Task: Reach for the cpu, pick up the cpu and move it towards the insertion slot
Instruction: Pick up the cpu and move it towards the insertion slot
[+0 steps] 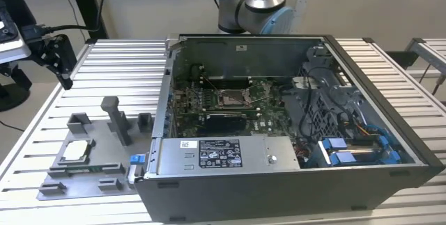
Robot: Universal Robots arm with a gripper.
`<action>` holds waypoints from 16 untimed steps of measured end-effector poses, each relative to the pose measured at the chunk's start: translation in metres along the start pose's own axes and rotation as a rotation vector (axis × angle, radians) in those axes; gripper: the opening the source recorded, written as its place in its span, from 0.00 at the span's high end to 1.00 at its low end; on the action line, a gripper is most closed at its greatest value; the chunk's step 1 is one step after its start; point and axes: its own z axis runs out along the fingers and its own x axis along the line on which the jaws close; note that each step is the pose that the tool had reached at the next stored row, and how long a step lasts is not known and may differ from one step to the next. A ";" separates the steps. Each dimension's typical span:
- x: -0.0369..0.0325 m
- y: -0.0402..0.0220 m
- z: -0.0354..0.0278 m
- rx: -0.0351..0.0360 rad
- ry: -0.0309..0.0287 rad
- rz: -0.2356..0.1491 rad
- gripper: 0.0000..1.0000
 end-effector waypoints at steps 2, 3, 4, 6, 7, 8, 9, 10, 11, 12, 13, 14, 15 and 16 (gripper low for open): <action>0.0000 -0.0001 0.0021 -0.0001 -0.0001 0.001 0.00; 0.0000 -0.0002 0.0038 -0.0001 -0.0002 0.002 0.00; 0.0000 -0.0002 0.0054 -0.0001 -0.0002 0.002 0.00; 0.0000 -0.0004 0.0091 -0.0001 -0.0002 0.003 0.00; 0.0000 -0.0005 0.0108 0.0000 -0.0002 0.004 0.00; 0.0000 -0.0005 0.0127 0.0000 -0.0001 0.005 0.00; 0.0000 -0.0006 0.0145 -0.0001 -0.0003 0.005 0.00; 0.0001 -0.0007 0.0165 0.0000 -0.0003 0.006 0.00; 0.0001 -0.0008 0.0183 -0.0001 -0.0004 0.007 0.00; 0.0001 -0.0010 0.0201 0.0000 -0.0004 0.008 0.00; 0.0001 -0.0011 0.0219 0.0000 -0.0003 0.008 0.00; 0.0002 -0.0012 0.0234 0.0000 -0.0003 0.008 0.00; 0.0004 -0.0013 0.0252 0.0000 -0.0003 0.008 0.00; 0.0005 -0.0014 0.0272 -0.0001 -0.0004 0.008 0.00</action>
